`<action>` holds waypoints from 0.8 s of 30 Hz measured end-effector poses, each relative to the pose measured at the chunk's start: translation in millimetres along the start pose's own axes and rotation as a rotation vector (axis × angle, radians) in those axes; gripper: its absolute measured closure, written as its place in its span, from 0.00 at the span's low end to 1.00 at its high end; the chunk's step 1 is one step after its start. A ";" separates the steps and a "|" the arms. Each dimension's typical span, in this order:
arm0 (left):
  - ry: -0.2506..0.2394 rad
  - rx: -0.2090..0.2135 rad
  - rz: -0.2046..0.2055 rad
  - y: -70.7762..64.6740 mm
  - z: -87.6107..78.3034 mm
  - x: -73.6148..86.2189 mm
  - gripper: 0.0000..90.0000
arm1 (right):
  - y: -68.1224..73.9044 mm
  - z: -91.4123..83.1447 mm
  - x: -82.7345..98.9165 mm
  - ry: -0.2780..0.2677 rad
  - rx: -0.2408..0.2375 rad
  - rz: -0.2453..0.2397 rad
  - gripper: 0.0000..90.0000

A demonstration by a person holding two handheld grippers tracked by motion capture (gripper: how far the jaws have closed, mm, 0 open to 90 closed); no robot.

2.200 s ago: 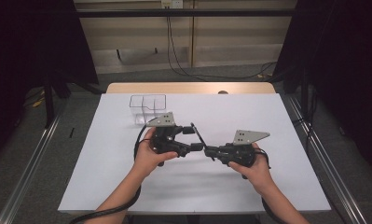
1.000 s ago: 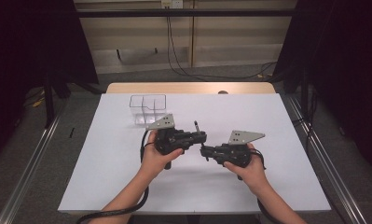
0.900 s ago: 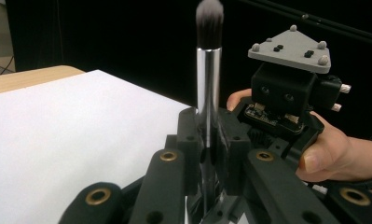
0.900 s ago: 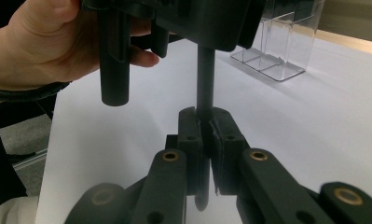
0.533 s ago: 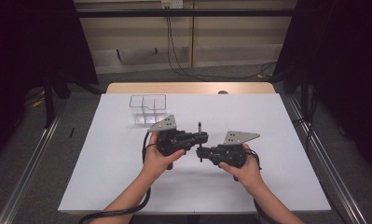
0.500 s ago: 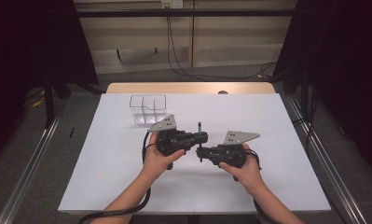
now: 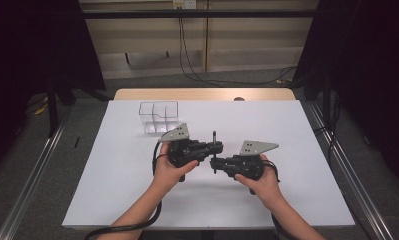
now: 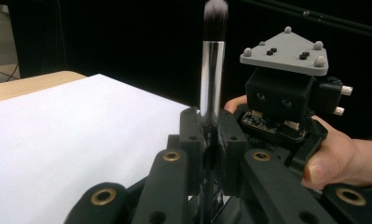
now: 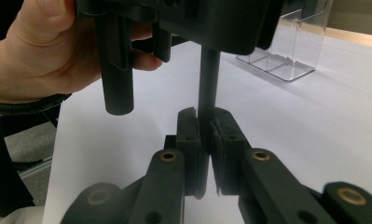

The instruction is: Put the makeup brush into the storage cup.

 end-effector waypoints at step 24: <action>-0.013 -0.029 0.015 3.9 -13.6 -5.1 0.93 | -7.7 -18.9 3.2 -0.024 0.041 -0.014 0.45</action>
Point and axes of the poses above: each handheld gripper's, and its own axes: z roughly forward along the jaws, x roughly out of its underside, y roughly to its left, the point moved 3 cm from there along z, roughly forward along the jaws, and after that the axes turned 1 degree about -z, right-handed, at the moved point
